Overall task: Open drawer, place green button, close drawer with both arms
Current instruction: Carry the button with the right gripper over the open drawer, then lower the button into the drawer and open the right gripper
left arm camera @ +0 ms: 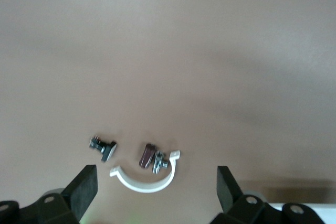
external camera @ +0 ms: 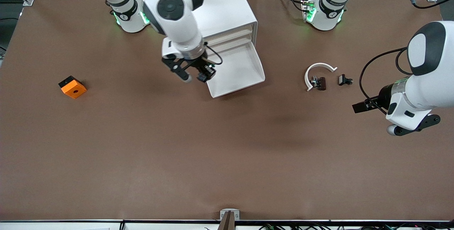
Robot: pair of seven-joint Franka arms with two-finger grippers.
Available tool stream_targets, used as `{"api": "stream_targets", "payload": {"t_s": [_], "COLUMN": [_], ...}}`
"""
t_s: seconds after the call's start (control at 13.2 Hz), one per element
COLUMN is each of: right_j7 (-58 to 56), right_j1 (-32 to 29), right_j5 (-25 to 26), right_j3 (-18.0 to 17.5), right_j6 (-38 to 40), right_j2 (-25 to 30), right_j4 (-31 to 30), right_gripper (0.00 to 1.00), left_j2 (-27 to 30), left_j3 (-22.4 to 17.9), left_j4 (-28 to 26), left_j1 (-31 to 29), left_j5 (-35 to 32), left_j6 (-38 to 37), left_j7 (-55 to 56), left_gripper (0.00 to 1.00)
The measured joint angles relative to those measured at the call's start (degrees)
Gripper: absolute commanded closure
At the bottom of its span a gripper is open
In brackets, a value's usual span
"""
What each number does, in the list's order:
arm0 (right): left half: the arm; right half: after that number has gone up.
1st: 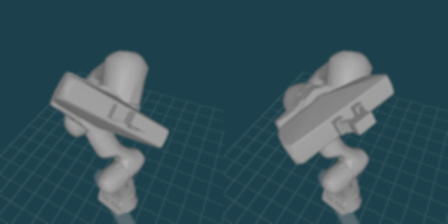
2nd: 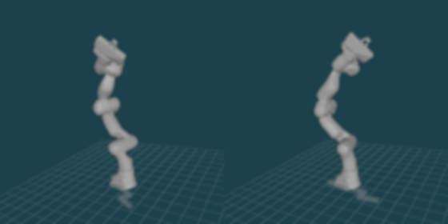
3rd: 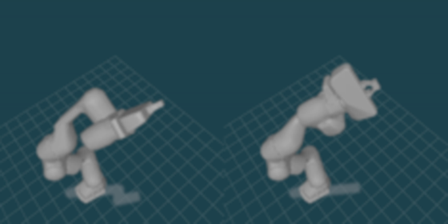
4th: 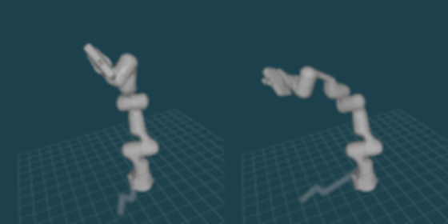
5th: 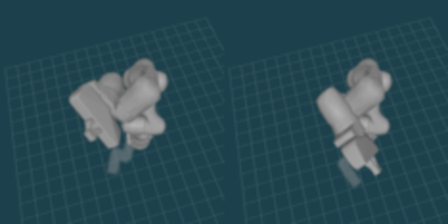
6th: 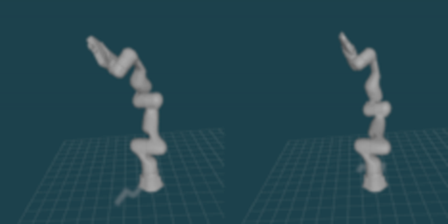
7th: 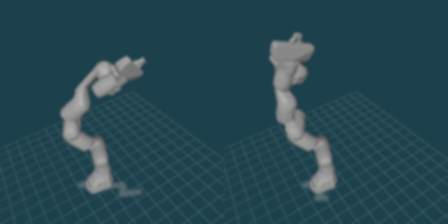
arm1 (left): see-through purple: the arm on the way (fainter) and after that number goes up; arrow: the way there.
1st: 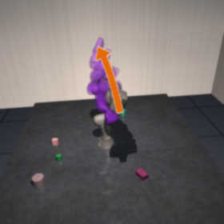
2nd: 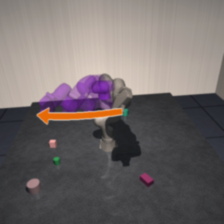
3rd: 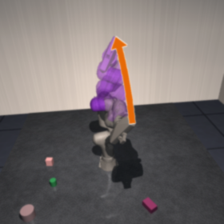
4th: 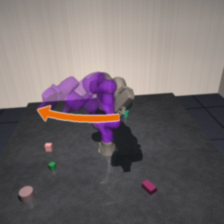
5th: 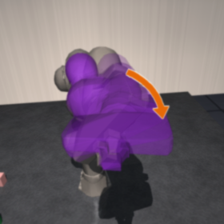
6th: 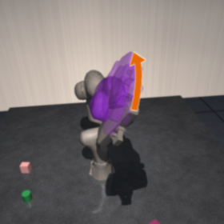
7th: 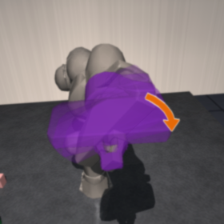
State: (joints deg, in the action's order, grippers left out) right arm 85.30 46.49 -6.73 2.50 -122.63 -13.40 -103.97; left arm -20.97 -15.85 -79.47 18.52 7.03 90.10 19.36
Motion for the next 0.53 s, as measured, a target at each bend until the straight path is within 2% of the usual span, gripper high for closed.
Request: {"api": "stream_targets", "payload": {"t_s": [0.3,0.53], "right_j7": [8.8,13.7], "right_j1": [5.4,7.3], "right_j5": [1.0,1.7], "right_j3": [0.1,0.2], "right_j6": [-5.5,-6.0], "right_j2": [-6.3,-10.8], "right_j4": [0.6,4.4], "right_gripper": [1.0,1.0], "left_j2": [6.4,8.6], "left_j3": [2.0,3.6], "left_j4": [-15.5,-22.1], "left_j1": [0.2,0.4], "left_j5": [0.0,0.0], "left_j6": [14.7,20.1], "left_j7": [-2.7,-3.1], "left_gripper": [0.0,0.0]}}
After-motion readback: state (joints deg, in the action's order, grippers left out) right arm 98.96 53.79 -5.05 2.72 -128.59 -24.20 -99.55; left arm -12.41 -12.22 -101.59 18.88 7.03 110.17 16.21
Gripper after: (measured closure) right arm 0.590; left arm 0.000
